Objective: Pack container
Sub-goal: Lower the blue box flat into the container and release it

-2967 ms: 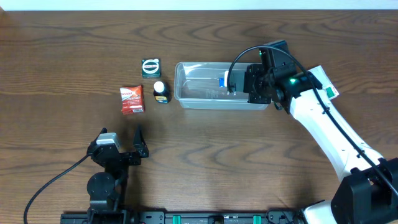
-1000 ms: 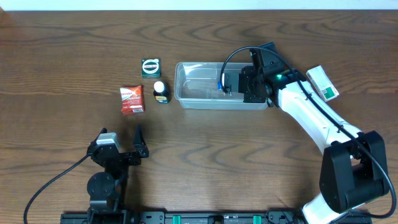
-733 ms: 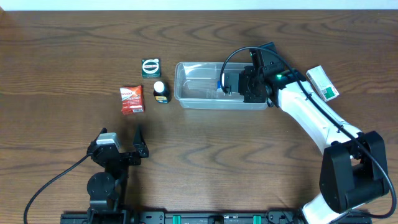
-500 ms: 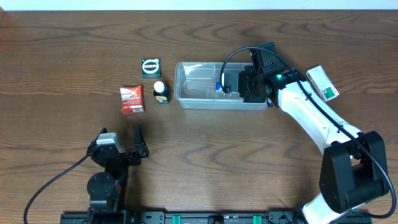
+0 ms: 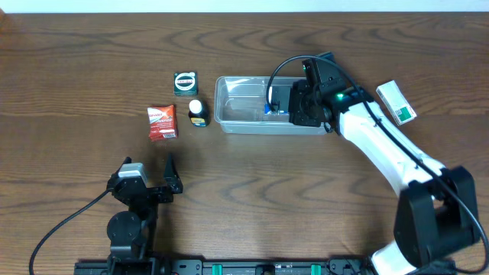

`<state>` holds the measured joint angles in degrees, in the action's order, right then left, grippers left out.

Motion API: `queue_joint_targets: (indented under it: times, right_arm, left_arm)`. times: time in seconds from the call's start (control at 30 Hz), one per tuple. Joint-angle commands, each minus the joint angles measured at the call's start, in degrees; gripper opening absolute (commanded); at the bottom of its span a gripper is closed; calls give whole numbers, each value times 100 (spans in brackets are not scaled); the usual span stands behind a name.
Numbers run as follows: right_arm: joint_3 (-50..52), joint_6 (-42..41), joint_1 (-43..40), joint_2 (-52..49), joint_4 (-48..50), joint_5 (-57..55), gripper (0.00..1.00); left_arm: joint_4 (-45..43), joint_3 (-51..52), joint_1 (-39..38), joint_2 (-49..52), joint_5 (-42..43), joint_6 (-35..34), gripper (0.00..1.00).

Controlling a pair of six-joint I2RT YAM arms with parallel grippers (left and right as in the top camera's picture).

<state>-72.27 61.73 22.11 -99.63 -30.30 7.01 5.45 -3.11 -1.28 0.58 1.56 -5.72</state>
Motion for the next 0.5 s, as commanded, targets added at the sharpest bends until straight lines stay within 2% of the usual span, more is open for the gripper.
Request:
queue_joint_targets:
  times: [0.0,0.2,0.33,0.37,0.4,0.47]
  right_arm:
    - [-157,-614,111,614,11,101,52]
    - [-157,-1366,111,997,-74,293,55]
    - [-155,-1891,111,981,-214,669,76]
    - [-153,-2011,111,981,-249,824,90]
    - [-153,-2194,111,981,-249,916,99]
    - [-153,-2570,111,981,-243,953,99]
  left_arm:
    - [63,184,24,-35,83,76,98]
    - [63,184,24,-35,83,76,98]
    - [63,184,24,-35,83,76,98]
    - [63,184,24,-35,83,76,98]
    - [63,184,24,-35,83,76,98]
    - [63,184,24,-35,83,76,98]
